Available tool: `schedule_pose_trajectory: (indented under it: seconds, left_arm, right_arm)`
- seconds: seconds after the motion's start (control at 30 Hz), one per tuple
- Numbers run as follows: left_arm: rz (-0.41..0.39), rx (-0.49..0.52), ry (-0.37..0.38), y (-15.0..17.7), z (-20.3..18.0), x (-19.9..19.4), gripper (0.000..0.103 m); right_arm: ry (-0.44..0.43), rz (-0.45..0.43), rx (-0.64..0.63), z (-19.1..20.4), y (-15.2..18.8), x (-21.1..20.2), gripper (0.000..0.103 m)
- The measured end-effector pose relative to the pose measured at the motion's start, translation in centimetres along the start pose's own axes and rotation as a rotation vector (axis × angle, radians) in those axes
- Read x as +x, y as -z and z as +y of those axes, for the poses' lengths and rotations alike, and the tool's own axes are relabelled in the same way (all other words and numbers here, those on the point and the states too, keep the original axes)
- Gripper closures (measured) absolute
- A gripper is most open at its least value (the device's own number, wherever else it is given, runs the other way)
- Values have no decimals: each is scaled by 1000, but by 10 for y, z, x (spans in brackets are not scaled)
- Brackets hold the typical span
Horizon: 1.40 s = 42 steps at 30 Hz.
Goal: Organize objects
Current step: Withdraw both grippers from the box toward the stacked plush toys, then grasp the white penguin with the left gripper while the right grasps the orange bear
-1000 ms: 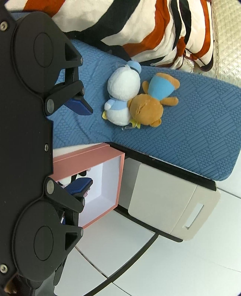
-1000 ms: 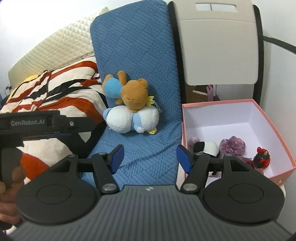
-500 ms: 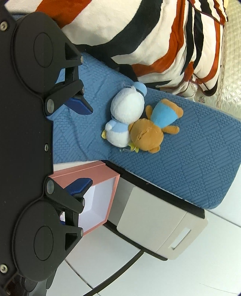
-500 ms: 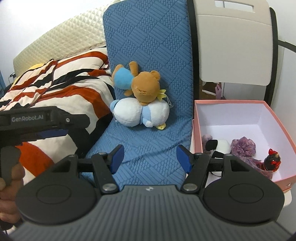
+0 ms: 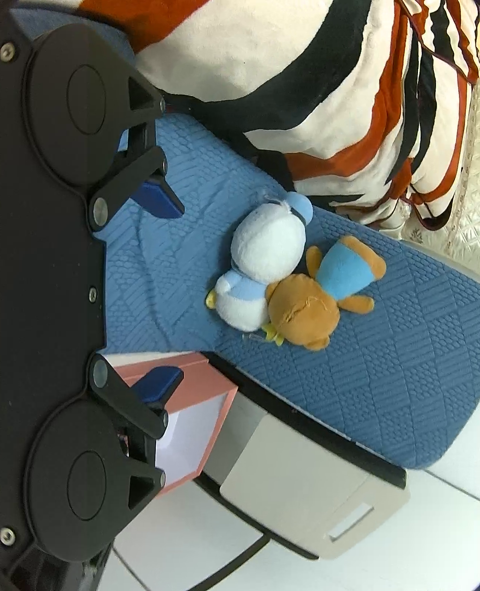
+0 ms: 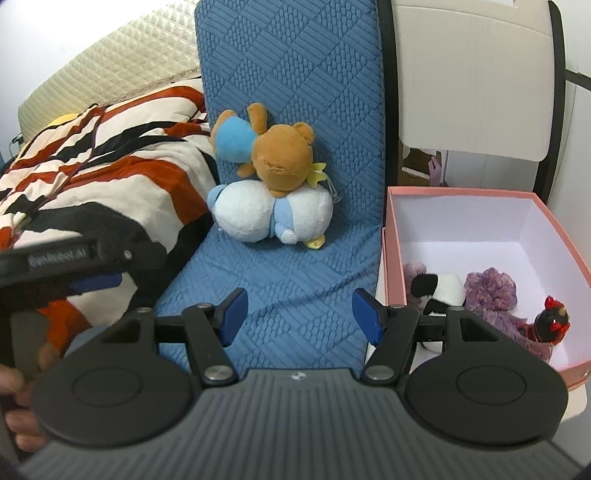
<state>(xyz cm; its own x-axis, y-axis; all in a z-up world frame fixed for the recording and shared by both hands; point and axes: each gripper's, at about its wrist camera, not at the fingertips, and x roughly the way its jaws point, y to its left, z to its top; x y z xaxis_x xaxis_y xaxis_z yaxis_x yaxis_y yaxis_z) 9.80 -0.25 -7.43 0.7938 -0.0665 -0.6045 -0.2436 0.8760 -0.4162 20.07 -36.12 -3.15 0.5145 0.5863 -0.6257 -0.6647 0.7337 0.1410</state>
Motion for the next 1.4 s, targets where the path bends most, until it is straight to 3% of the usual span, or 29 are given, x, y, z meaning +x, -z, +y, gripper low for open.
schedule_pose_trajectory:
  seconds: [0.13,0.2,0.4,0.47,0.63,0.87,1.0,1.17,1.4]
  left_arm:
    - [1,-35,12,1,7,24,10]
    - [-4,-39,22,1,8,35,5]
    - [15,-77,65,-1,14,72,5]
    - [10,-84,81,-2,15,86,2]
    - [28,-84,100,-10,13,121,1]
    - [81,-63,110,-12,9,180,1]
    - [51,-8,87,-17,9,206,1]
    - [77,-157,113,-33,27,238,1]
    - [95,-283,153,-45,48,269,1]
  right_arm:
    - [9,-12,-31,-2,-10,10,31]
    - [13,-22,-40,-4,-16,15,30]
    - [44,-27,-99,-11,-35,37,30]
    - [44,-29,-101,-16,-44,45,17]
    - [48,-59,-152,-13,-67,61,17]
    - [12,-33,-296,5,-99,105,17]
    - [-14,-11,-396,16,-121,134,17]
    - [-17,-3,-513,35,-147,168,17]
    - [-31,6,-715,71,-175,222,17]
